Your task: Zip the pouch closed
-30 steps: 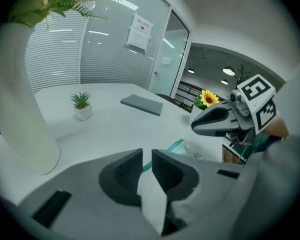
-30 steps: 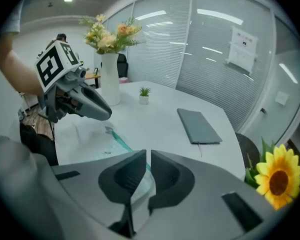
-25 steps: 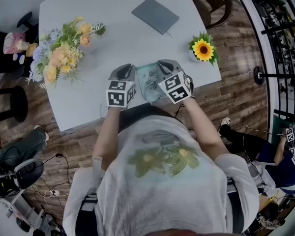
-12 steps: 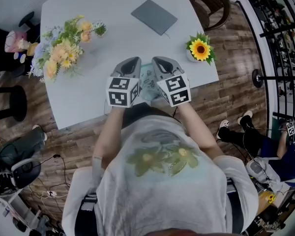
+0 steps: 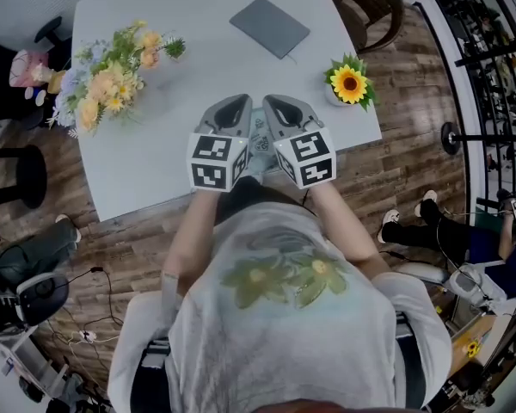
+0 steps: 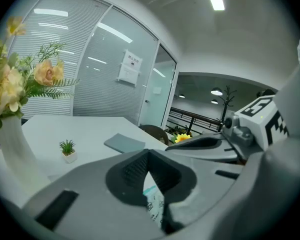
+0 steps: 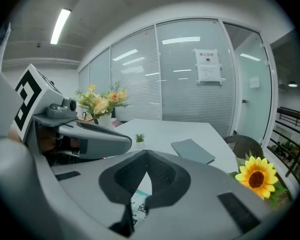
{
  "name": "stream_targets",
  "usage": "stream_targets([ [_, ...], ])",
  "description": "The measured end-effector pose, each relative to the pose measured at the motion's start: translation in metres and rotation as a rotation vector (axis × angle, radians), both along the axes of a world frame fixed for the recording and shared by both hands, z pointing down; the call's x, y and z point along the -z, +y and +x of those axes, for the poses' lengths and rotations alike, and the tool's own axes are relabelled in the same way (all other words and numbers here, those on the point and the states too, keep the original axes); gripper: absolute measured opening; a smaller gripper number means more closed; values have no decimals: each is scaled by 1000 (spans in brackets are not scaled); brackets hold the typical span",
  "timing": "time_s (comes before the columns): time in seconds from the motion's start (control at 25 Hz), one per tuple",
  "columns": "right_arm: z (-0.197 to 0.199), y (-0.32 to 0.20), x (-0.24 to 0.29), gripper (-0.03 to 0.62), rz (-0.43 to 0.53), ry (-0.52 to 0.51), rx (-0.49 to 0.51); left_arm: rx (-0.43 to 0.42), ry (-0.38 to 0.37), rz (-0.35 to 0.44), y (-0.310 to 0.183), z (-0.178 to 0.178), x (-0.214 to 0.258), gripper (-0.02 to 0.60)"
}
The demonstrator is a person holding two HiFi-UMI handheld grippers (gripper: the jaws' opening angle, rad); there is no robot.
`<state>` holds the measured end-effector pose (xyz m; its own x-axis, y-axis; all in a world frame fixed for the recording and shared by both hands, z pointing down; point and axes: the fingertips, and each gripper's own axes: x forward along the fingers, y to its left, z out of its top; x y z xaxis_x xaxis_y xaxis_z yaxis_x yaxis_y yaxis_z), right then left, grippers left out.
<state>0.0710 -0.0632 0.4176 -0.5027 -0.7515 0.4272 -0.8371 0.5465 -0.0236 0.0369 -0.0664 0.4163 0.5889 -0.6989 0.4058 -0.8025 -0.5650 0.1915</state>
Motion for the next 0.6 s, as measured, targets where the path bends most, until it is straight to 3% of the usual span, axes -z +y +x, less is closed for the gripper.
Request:
stream_targets([
  [0.6, -3, 1, 10, 17, -13, -46, -20, -42, -25, 32, 1, 2, 9, 5],
])
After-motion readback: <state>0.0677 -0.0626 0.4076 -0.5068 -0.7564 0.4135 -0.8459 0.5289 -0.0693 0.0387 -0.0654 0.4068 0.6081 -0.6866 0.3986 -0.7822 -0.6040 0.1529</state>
